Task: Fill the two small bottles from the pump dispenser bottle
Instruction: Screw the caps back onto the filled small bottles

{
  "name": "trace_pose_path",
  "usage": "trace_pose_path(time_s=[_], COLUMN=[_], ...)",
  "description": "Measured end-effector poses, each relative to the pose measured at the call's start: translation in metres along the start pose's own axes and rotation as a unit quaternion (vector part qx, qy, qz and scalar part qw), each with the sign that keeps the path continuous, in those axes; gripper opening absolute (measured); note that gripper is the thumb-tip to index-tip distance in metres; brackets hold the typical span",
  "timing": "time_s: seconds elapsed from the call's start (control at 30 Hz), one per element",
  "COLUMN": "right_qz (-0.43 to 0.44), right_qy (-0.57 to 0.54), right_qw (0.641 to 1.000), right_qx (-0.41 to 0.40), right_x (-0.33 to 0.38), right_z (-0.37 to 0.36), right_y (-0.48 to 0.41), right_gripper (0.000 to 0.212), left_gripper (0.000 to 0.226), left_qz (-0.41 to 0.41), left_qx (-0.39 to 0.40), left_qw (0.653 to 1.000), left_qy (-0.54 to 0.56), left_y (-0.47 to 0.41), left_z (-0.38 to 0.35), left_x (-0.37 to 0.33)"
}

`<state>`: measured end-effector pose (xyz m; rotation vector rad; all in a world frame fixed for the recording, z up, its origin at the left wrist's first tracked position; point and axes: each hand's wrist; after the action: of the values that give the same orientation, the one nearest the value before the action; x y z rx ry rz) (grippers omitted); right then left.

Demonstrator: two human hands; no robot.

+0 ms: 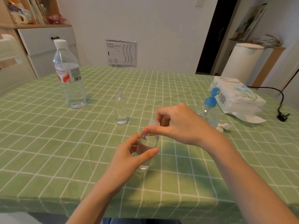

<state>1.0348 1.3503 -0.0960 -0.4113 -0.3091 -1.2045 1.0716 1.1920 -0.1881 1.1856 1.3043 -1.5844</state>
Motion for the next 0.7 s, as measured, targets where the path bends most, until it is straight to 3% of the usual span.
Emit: trace_pose_path(time_s=[0.13,0.27,0.4,0.5,0.7], right_qz=[0.017,0.03,0.005,-0.004,0.011], right_qy=[-0.064,-0.063,-0.049,-0.069,-0.093], right_qw=[0.996,0.997,0.999,0.996,0.995], right_qx=[0.064,0.036,0.014,0.055,0.014], right_x=[-0.0059,-0.0051,-0.0032,-0.0041,-0.0028], right_z=[0.0062,0.0045,0.0022,0.0038,-0.0019], right_y=[0.006,0.0069,0.0033,0.0045,0.0035], right_gripper=[0.041,0.022,0.037,0.043,0.028], left_gripper=[0.041,0.043,0.038,0.04,0.04], left_qz=[0.003,-0.003,-0.006,-0.008,-0.017], left_qx=[-0.004,0.004,0.006,-0.003,-0.006], left_qw=[1.0,1.0,1.0,1.0,1.0], left_qy=[0.006,0.01,0.008,0.014,0.017], left_y=[-0.0007,-0.0015,-0.001,-0.0011,-0.0007], left_z=[0.002,0.0001,-0.0007,0.0012,0.0017], left_x=[0.0017,0.0012,0.0027,0.0015,-0.0005])
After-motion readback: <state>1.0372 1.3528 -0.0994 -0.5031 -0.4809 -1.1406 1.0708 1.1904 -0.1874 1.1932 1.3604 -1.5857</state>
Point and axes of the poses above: each hand's wrist, its own y-axis away from the middle knuckle, its own z-axis out of the back of the hand, x = y × z, and after that the axes turned 10 degrees about -z, right-handed
